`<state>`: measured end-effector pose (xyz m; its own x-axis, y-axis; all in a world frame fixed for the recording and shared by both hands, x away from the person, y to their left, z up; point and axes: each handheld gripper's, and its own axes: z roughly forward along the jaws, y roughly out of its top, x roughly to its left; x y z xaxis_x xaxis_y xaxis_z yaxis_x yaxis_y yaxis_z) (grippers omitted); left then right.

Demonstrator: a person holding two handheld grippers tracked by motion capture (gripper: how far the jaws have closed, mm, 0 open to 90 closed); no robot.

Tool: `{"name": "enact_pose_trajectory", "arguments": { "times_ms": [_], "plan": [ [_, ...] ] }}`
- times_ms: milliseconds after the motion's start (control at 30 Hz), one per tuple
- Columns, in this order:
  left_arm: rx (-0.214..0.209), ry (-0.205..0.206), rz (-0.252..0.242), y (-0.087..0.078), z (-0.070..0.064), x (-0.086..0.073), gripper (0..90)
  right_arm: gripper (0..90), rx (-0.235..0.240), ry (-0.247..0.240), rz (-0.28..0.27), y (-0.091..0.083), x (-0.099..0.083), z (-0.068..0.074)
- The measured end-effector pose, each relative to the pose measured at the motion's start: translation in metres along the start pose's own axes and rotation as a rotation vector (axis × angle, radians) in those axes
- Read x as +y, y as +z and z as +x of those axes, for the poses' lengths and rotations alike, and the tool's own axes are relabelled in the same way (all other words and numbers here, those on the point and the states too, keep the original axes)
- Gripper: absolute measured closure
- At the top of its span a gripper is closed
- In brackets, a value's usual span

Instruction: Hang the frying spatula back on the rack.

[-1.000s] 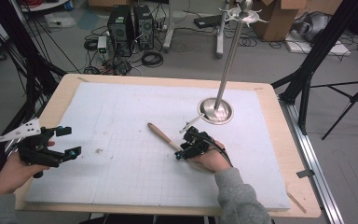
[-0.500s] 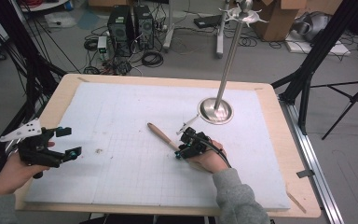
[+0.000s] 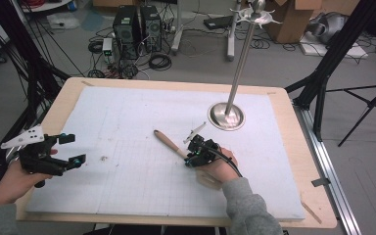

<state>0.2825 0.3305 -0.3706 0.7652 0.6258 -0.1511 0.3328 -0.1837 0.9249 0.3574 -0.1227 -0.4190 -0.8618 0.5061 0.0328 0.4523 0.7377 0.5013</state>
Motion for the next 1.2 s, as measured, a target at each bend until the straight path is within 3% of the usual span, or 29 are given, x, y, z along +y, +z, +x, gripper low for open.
{"name": "enact_pose_trajectory", "arguments": {
  "times_ms": [200,333,567,933,1200],
  "plan": [
    [0.001,-0.001,0.005,0.000,0.000,-0.001,4.9,77.6,-0.019,0.002,0.013,0.000,0.002,0.004],
    [0.000,0.002,0.009,0.001,0.000,-0.001,4.8,78.1,-0.026,-0.023,0.016,-0.001,0.003,0.005],
    [0.000,0.004,0.008,0.001,0.000,0.000,4.8,78.2,0.008,-0.017,0.005,-0.002,0.003,0.005],
    [-0.004,0.004,0.007,0.002,-0.001,0.001,4.9,78.1,0.027,0.023,-0.068,-0.019,-0.003,-0.003],
    [-0.012,0.013,-0.001,0.004,0.000,0.002,4.8,78.1,0.050,0.019,-0.106,-0.032,-0.010,-0.007]
  ]
}}
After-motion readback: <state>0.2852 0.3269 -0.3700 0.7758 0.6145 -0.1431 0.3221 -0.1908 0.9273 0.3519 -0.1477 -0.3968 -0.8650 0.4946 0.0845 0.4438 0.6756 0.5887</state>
